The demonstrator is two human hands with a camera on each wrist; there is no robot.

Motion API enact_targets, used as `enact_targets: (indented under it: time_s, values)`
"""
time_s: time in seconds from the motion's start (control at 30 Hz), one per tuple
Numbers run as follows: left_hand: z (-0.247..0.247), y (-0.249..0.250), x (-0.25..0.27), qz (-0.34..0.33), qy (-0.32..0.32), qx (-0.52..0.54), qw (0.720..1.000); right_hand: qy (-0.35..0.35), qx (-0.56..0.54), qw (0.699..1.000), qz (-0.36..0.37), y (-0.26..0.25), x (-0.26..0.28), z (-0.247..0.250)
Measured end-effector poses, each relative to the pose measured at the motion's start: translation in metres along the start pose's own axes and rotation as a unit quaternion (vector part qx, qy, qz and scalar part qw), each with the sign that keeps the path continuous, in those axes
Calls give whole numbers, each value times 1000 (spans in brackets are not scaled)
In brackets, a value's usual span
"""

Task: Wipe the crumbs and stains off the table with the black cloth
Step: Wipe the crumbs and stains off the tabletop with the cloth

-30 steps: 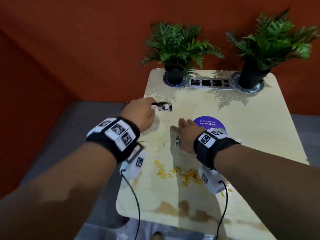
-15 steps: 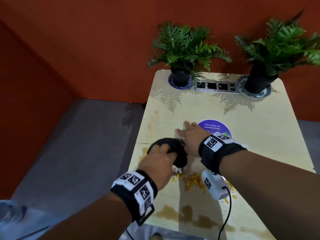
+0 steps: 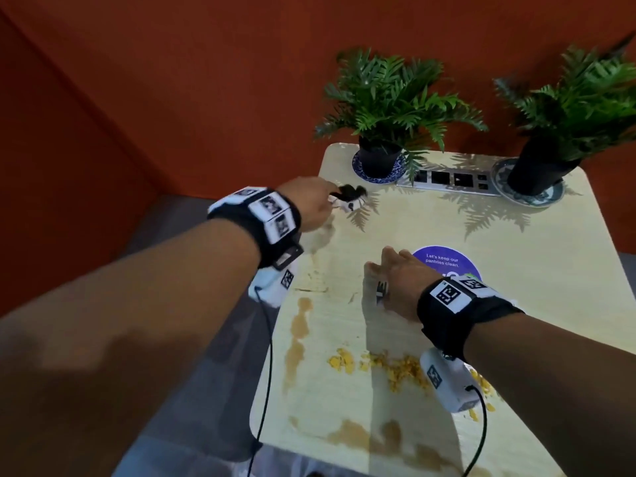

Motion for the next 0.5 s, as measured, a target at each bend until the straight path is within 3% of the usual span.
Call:
enact_targets:
  time_s: [0.13, 0.2, 0.3, 0.5]
  values:
    - [-46, -20, -32, -24, -73, -44, 996, 12, -7, 1000, 11, 0, -1, -3]
    - [-70, -30, -25, -31, -65, -82, 994, 15, -1, 1000, 15, -1, -2, -3]
    - [-99, -36, 9, -52, -16, -67, 996, 5, 3, 1000, 9, -1, 0, -2]
    - [-148, -32, 105, -54, -17, -27, 998, -7, 14, 1000, 4, -4, 7, 5]
Point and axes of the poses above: each hand's wrist, its own x-axis away from the middle knuckle, its own z-axis out of the back of the hand, y = z × x, the point moved 1 cm from there along -x, towards the middle knuckle, and after that the axes turned 7 degrees about x, right-handed, at the moved point
